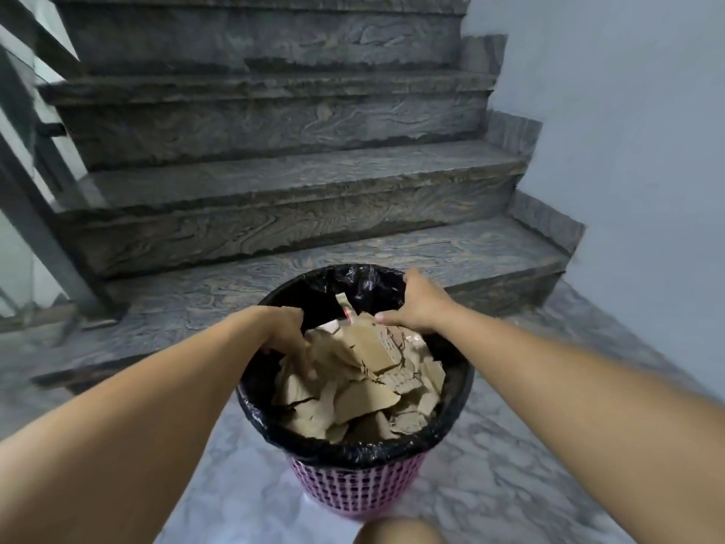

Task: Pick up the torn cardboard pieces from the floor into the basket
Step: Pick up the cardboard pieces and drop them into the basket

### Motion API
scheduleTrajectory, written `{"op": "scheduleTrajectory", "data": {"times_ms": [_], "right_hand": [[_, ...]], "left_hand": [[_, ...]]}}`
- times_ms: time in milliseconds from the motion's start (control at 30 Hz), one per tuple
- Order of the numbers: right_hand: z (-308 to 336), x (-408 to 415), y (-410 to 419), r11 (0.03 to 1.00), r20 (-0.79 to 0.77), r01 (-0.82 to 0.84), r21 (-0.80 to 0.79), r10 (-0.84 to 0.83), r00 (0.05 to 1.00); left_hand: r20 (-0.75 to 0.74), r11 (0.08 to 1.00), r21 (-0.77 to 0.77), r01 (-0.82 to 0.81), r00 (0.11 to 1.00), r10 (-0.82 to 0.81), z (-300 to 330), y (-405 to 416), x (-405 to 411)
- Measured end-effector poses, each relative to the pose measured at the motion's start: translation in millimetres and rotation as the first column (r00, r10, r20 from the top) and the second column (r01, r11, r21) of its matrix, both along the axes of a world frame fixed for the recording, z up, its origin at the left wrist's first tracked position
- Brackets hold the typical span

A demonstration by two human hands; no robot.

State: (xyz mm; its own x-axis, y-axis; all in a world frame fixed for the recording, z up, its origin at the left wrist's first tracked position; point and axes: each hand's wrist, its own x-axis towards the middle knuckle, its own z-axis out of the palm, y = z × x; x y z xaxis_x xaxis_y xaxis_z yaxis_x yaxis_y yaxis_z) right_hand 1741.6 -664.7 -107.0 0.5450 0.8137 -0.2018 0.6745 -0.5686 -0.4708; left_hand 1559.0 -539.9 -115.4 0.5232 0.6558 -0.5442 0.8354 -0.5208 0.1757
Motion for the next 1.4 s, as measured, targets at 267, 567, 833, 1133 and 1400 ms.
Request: {"op": "scheduleTrajectory", "data": {"times_ms": [267, 567, 833, 1133, 1400], "right_hand": [[-25, -24, -22, 0.857, -0.107, -0.275, -0.435, 0.254, 0.961], [-54, -35, -24, 0.741, -0.076, -0.360, -0.567, 0.388, 0.919], [-56, -23, -18, 0.747, -0.224, -0.408, -0.525, 0.341, 0.913], [-78, -58, -7, 0.657, 0.144, -0.239, -0.715, 0.472, 0.870], [-77, -45, -9, 0.630, 0.081, -0.314, -0.710, 0.516, 0.853]], "left_hand": [[-0.057, 0.990, -0.049, 0.131, 0.989, -0.134, -27, -30, 10], [-0.151, 0.970, 0.036, 0.240, 0.961, -0.232, -67, -47, 9], [-0.122, 0.972, 0.038, 0.232, 0.966, -0.226, -72, -42, 8], [-0.236, 0.953, 0.167, 0.253, 0.949, -0.211, -82, -55, 15], [-0.155, 0.991, -0.012, 0.132, 0.979, -0.133, -85, -43, 14]]}}
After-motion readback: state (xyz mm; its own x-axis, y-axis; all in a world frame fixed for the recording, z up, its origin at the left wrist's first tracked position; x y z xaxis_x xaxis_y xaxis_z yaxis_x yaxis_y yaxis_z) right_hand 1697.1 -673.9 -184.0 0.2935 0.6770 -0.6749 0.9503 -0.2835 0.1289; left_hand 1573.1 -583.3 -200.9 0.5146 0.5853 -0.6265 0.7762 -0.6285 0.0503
